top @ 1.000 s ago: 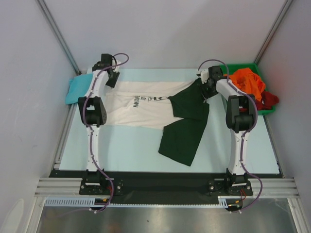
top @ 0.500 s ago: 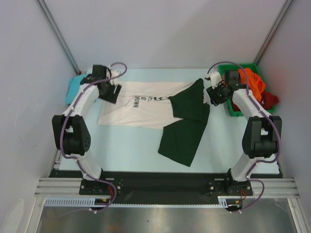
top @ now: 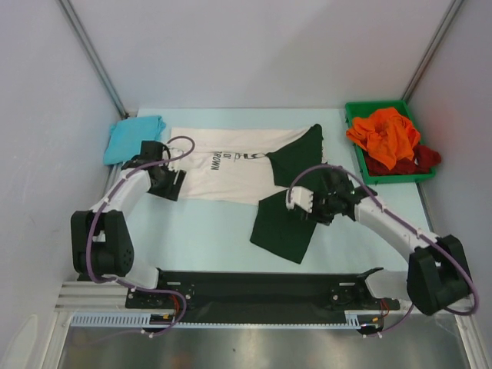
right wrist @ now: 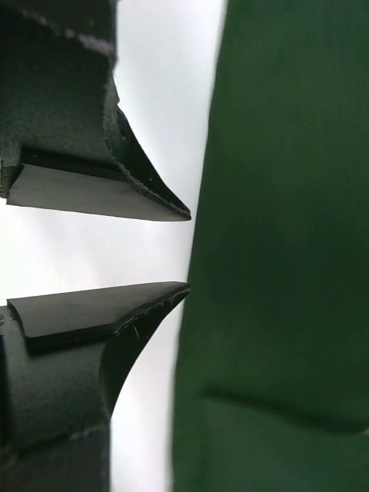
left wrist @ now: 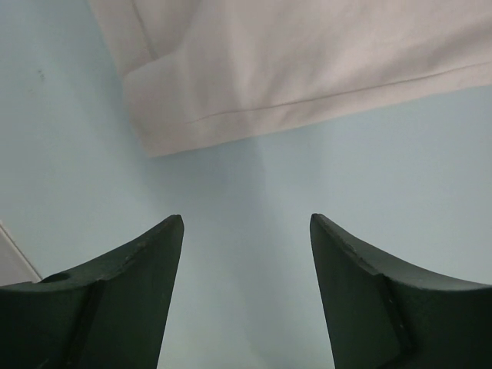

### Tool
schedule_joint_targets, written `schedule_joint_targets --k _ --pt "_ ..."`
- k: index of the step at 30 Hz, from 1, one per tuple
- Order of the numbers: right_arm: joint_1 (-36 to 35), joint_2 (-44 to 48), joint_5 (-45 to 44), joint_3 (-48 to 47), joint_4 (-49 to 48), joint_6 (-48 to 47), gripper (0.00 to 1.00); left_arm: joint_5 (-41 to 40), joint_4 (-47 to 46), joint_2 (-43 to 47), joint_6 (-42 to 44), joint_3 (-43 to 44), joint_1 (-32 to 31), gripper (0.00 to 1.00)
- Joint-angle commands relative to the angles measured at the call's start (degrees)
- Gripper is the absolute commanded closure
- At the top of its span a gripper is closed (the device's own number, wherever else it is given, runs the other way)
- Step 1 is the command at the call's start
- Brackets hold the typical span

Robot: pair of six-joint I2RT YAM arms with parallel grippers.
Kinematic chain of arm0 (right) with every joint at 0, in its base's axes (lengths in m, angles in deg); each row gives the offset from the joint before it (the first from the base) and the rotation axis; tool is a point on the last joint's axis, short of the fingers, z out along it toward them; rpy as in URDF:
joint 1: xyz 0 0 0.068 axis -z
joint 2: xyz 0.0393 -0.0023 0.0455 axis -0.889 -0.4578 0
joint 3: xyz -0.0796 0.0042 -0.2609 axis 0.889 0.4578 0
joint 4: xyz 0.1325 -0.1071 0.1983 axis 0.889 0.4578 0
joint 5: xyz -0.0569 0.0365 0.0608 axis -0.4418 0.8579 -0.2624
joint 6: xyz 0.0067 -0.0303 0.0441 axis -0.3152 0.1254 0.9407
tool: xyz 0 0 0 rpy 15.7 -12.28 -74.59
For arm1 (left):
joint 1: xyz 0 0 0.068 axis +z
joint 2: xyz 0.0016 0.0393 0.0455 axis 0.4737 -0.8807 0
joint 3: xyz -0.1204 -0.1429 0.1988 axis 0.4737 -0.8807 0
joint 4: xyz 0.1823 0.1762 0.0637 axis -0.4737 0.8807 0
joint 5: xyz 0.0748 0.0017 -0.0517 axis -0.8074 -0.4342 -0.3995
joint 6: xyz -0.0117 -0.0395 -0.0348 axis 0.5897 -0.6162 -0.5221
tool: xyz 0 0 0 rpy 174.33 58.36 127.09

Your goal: Fold and stack the t-shirts

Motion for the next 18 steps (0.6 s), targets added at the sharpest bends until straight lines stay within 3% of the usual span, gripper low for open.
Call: schedule_joint_targets --k 1,9,18 --pt "-6.86 5.97 3.49 5.91 1.75 -9.55 0.58 -2.20 -4.40 0.85 -1.09 -1.67 4.60 0.28" --pt "-16.64 15.73 7.01 14.89 5.71 -15.45 0.55 -2.29 -6.59 0.23 -1.97 -1.32 9.53 0.29" --pt "-21.47 16.18 8.33 16.83 3.08 -17.65 0.54 -2.38 -8.70 -0.21 -3.64 -3.34 10.94 0.30"
